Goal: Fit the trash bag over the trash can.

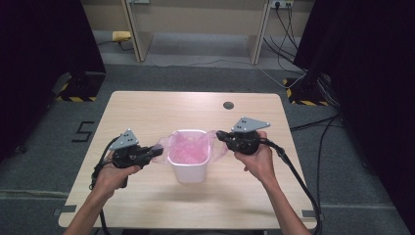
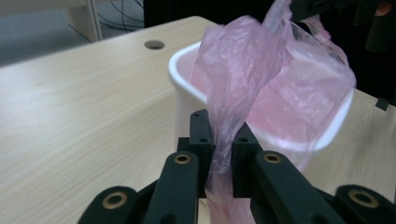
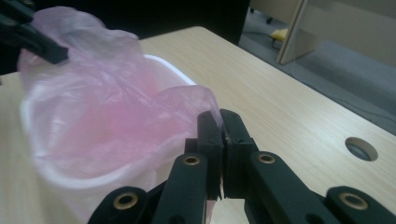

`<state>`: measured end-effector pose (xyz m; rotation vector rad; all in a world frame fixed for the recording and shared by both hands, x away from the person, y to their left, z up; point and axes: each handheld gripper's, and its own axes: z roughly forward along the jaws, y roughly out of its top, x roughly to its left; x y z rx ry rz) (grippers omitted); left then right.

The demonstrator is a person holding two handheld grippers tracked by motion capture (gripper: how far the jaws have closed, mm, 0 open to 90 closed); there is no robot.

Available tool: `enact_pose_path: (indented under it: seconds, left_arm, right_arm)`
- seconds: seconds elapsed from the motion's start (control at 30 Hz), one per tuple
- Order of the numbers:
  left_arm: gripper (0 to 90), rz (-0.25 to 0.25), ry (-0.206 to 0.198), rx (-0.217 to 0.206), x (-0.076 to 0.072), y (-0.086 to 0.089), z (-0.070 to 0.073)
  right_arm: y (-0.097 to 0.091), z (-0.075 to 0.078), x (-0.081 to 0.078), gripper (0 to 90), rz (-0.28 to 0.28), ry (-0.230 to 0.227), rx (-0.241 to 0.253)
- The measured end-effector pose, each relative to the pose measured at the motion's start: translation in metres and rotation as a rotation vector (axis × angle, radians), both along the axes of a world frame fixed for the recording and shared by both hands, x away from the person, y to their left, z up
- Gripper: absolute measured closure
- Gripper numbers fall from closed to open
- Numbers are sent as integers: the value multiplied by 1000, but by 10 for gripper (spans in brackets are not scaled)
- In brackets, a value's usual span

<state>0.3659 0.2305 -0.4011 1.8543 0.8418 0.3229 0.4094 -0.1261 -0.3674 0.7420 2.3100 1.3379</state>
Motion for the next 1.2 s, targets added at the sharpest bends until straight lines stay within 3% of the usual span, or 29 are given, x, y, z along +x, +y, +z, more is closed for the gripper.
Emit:
enact_pose_path:
  seconds: [0.13,0.2,0.4,0.47,0.53,0.73,0.8,0.93,1.07,1.2]
  left_arm:
    - [801,-4,41,8,7,1,-11]
    - [706,-6,38,14,3,1,-10]
    - [367,0,-31,13,-13,0,14]
    - [330,2,-67,20,-19,-3,24]
    - [295,10,-95,34,-23,-5,31]
    - [258,42,-146,38,-29,-9,45]
    - [264,49,-175,56,-29,-10,49]
    - [345,12,-209,80,-29,-16,51]
    - [447,-22,-241,123,-26,-23,50]
    - [544,-26,-251,128,-24,-24,51]
  right_arm:
    - [6,-14,19,884,-17,36,-23]
    - [9,-23,22,877,-8,61,-45]
    - [11,-22,18,847,-4,50,-36]
    - [9,-18,15,827,-4,42,-27]
    - [7,-11,10,750,-13,25,-38]
    - [6,4,0,619,-28,-26,-44]
    - [6,11,-5,581,-14,-53,-35]
    - [7,24,-14,524,1,-100,-23]
    - [13,36,-24,508,63,-143,-22]
    - [24,36,-29,513,144,-107,-8]
